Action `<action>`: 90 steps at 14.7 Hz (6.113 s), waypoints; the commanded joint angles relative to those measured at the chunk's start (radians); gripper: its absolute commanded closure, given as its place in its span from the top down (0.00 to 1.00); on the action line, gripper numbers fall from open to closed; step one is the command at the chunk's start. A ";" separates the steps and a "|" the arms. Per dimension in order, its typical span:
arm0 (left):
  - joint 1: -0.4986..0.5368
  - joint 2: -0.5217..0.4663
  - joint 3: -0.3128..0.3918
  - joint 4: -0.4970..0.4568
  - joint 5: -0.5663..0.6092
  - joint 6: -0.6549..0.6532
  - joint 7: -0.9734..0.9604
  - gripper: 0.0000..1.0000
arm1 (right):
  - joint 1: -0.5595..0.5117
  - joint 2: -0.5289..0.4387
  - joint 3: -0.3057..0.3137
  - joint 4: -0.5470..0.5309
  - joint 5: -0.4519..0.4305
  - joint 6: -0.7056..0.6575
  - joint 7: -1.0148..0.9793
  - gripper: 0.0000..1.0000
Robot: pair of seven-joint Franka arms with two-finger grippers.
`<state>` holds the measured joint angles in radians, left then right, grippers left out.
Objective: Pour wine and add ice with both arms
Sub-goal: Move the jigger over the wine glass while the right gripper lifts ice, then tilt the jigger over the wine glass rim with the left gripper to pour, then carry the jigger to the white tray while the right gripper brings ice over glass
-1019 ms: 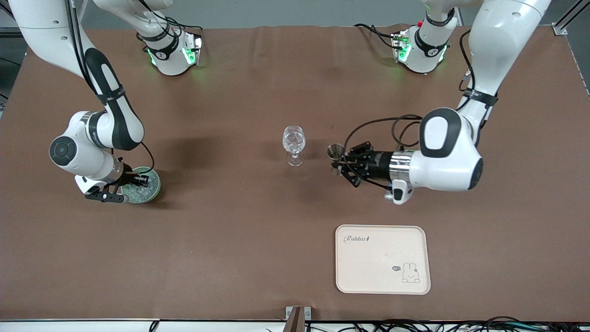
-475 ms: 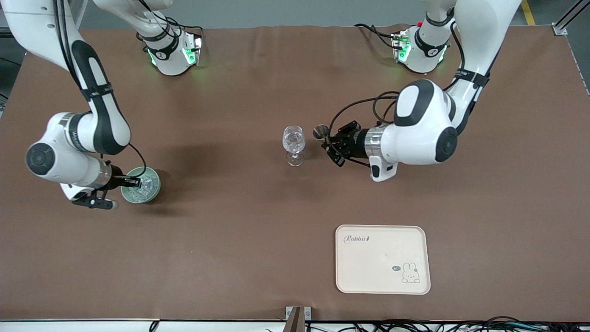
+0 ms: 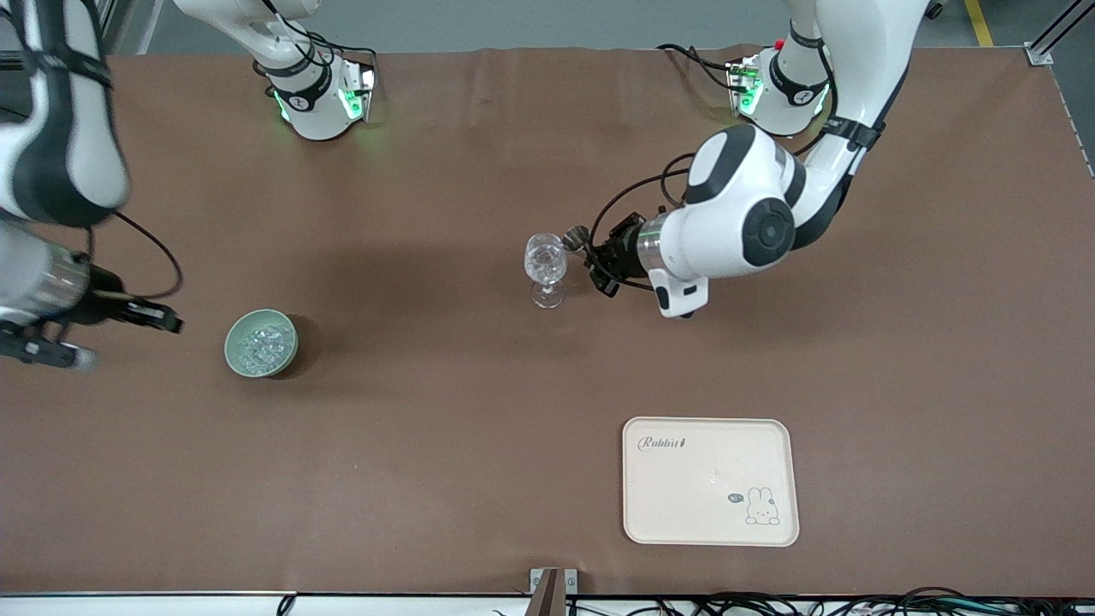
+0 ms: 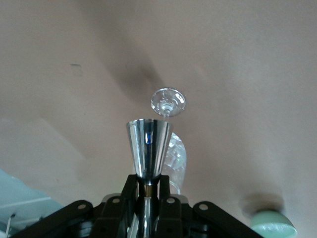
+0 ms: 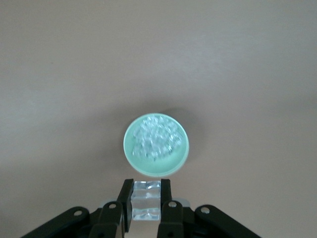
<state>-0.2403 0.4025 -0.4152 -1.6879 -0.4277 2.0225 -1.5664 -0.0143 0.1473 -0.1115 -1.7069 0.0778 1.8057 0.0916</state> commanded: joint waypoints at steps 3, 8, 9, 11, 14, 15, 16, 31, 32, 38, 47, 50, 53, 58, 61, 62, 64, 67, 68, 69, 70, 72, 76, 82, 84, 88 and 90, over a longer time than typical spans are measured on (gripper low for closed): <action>-0.079 -0.034 0.004 -0.012 0.154 0.012 -0.156 0.01 | -0.039 -0.055 0.009 0.247 0.004 -0.325 -0.003 0.00; -0.105 -0.025 0.004 0.019 0.251 0.012 -0.260 0.00 | -0.044 -0.061 0.013 0.365 -0.023 -0.479 -0.027 0.00; -0.106 -0.025 0.004 0.023 0.277 0.012 -0.271 0.01 | -0.042 -0.063 0.012 0.365 -0.023 -0.477 -0.029 0.00; -0.122 -0.022 0.004 0.025 0.316 0.012 -0.316 0.01 | -0.044 -0.061 0.013 0.365 -0.021 -0.474 -0.033 0.00; -0.143 -0.021 0.004 0.025 0.381 0.012 -0.374 0.01 | -0.042 -0.061 0.013 0.363 -0.023 -0.476 -0.043 0.00; -0.145 -0.021 0.004 0.027 0.395 0.012 -0.389 0.01 | -0.042 -0.063 0.013 0.362 -0.023 -0.477 -0.043 0.00; -0.151 -0.019 0.006 0.031 0.408 0.012 -0.400 0.01 | -0.042 -0.063 0.013 0.362 -0.023 -0.477 -0.049 0.00; -0.238 -0.005 0.006 0.031 0.684 0.009 -0.566 0.01 | -0.039 -0.060 0.015 0.365 -0.013 -0.459 -0.062 0.01; -0.240 -0.005 0.006 0.031 0.698 0.009 -0.573 0.01 | -0.039 -0.060 0.015 0.365 -0.012 -0.459 -0.062 0.01; -0.306 0.016 0.006 0.031 0.855 -0.025 -0.618 0.00 | -0.038 -0.060 0.016 0.365 -0.012 -0.456 -0.062 0.01; -0.338 0.018 0.007 0.033 0.968 -0.077 -0.618 0.00 | -0.039 -0.058 0.016 0.365 -0.010 -0.454 -0.062 0.01; -0.347 0.021 0.007 0.057 0.975 -0.079 -0.636 0.00 | -0.039 -0.058 0.016 0.365 -0.010 -0.454 -0.062 0.01; -0.353 0.019 0.007 0.059 1.017 -0.079 -0.638 0.00 | -0.039 -0.058 0.016 0.365 -0.010 -0.454 -0.062 0.01; -0.359 0.019 0.012 0.060 1.066 -0.082 -0.630 0.00 | -0.039 -0.058 0.016 0.365 -0.010 -0.454 -0.062 0.01; -0.332 0.016 0.013 0.094 1.026 -0.088 -0.627 0.00 | -0.039 -0.058 0.016 0.365 -0.010 -0.454 -0.062 0.01; -0.309 0.012 0.015 0.103 0.973 -0.090 -0.624 0.00 | -0.039 -0.058 0.016 0.365 -0.010 -0.454 -0.062 0.01; -0.246 0.009 0.013 0.141 0.885 -0.091 -0.606 0.00 | -0.036 -0.060 0.016 0.365 -0.010 -0.454 -0.059 0.01; -0.119 0.010 0.013 0.206 0.701 -0.090 -0.490 0.00 | 0.046 -0.060 0.023 0.365 -0.010 -0.457 0.035 0.01; -0.069 0.013 0.013 0.215 0.649 -0.090 -0.453 0.01 | 0.089 -0.060 0.023 0.365 -0.010 -0.457 0.101 0.01; -0.019 0.019 0.013 0.221 0.597 -0.082 -0.402 0.01 | 0.144 -0.060 0.021 0.365 -0.012 -0.457 0.170 0.01; 0.021 0.025 0.013 0.221 0.546 -0.070 -0.339 0.00 | 0.199 -0.058 0.021 0.365 -0.012 -0.456 0.242 0.01; 0.088 0.054 0.015 0.221 0.447 0.005 -0.229 0.01 | 0.308 -0.057 0.023 0.365 -0.012 -0.454 0.386 0.01; 0.189 0.163 0.012 0.258 0.255 0.202 -0.089 0.00 | 0.538 0.029 0.021 0.365 -0.009 -0.326 0.696 0.01; 0.354 0.304 0.016 0.289 -0.216 0.208 0.222 0.01 | 0.703 0.216 0.022 0.366 0.054 -0.163 0.899 0.00; 0.389 0.340 0.015 0.289 -0.232 0.208 0.255 0.01 | 0.746 0.257 0.021 0.366 0.091 -0.131 0.962 0.00; 0.452 0.458 0.013 0.310 -0.325 0.211 0.327 0.01 | 0.809 0.328 0.021 0.365 0.171 -0.046 1.032 0.00; 0.492 0.511 0.013 0.312 -0.451 0.211 0.434 0.01 | 0.844 0.360 0.021 0.363 0.174 -0.006 1.097 0.00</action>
<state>0.2116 0.8393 -0.3874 -1.4195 -0.7778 2.2363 -1.2154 0.7918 0.4766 -0.0765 -1.3555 0.2248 1.7733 1.1272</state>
